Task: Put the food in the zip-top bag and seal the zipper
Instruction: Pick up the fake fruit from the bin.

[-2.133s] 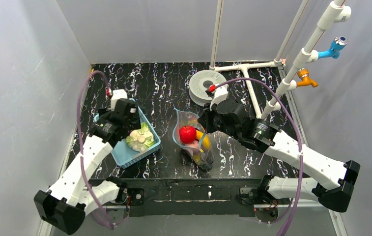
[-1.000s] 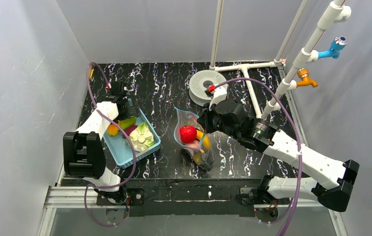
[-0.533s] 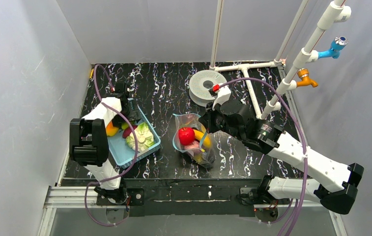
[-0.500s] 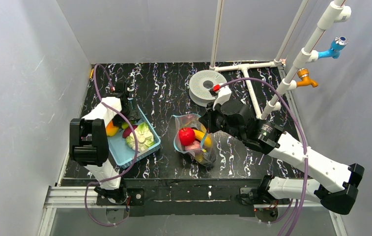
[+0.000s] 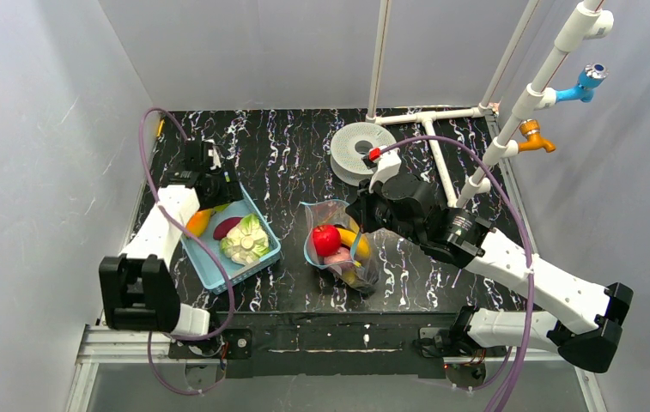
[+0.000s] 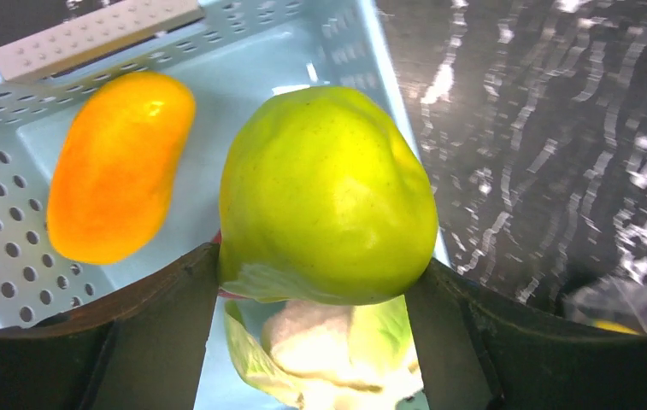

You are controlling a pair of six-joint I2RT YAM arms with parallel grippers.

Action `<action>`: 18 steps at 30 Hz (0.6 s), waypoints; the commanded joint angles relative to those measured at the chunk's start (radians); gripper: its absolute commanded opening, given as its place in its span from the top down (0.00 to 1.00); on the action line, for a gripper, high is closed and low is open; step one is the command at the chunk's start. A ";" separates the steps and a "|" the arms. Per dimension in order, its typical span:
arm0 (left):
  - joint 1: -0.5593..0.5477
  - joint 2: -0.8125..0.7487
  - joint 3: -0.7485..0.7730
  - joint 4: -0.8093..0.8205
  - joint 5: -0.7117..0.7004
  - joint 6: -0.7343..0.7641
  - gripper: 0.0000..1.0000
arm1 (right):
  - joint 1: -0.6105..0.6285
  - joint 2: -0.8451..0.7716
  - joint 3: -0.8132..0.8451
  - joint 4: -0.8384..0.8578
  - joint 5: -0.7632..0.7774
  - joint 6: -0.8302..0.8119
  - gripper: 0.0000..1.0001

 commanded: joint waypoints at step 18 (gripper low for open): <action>-0.274 -0.483 -0.270 0.532 0.800 -0.040 0.67 | 0.005 -0.011 0.007 0.035 0.005 0.015 0.99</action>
